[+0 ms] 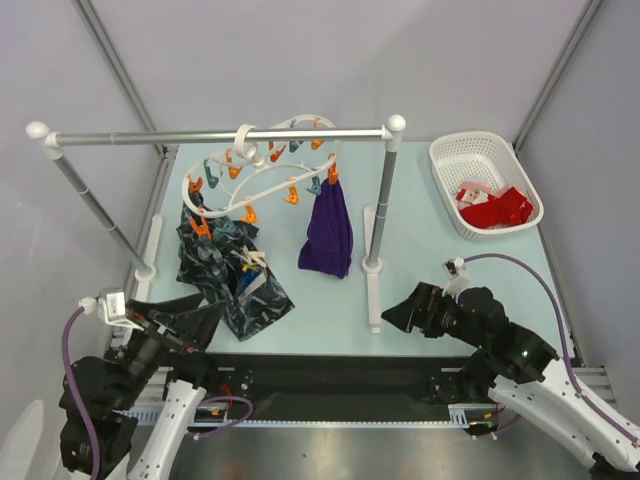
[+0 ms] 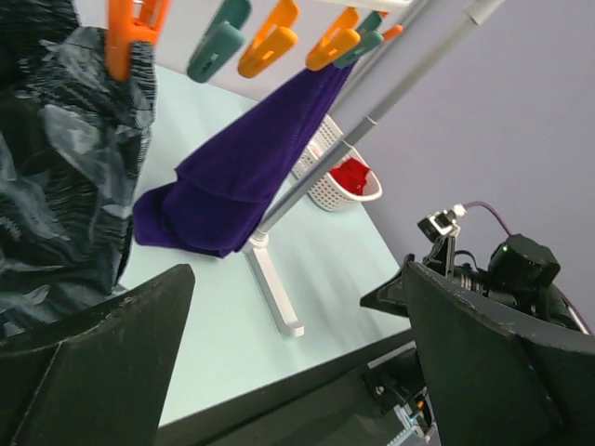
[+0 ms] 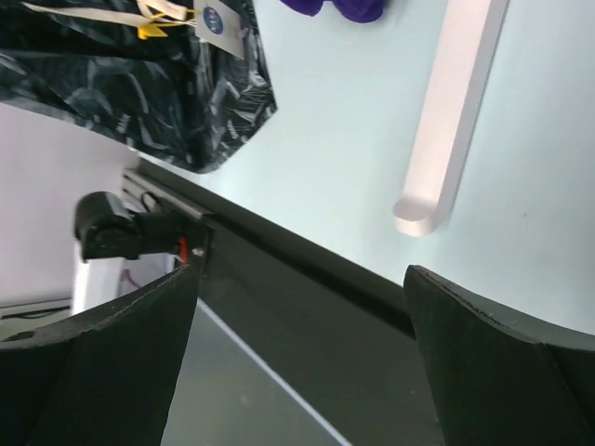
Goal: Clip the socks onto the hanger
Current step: Open the clamp at the hanger.
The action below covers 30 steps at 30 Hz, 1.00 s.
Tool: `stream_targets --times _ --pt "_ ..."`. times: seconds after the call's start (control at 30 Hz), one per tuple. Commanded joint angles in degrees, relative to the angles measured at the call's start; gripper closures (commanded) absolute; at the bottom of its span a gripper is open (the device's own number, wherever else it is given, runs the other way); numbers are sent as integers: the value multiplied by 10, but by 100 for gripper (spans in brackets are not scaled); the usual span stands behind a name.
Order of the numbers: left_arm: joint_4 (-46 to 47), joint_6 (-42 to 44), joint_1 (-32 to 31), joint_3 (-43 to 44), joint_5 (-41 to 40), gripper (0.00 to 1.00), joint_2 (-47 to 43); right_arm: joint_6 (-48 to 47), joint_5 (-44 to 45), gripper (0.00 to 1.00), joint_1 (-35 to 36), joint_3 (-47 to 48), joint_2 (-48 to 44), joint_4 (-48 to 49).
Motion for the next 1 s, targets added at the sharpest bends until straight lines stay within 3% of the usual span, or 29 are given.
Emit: stream_targets --times 0.0,0.1,0.27,0.5,0.67,0.97 --pt "-67 12 5 21 -49 0 -6 -71 17 0 0 43 31 10" --pt "-29 35 5 4 11 1 -18 -125 7 0 1 73 96 70" --pt "-33 29 5 6 -5 0 15 -193 -67 0 23 126 222 238" --pt "-105 64 5 77 -83 14 133 -399 64 17 178 223 384 432" --pt "-53 58 5 85 -64 24 114 -517 119 42 247 267 472 553" --pt "-14 42 5 52 -5 35 84 -610 137 41 255 342 573 660"
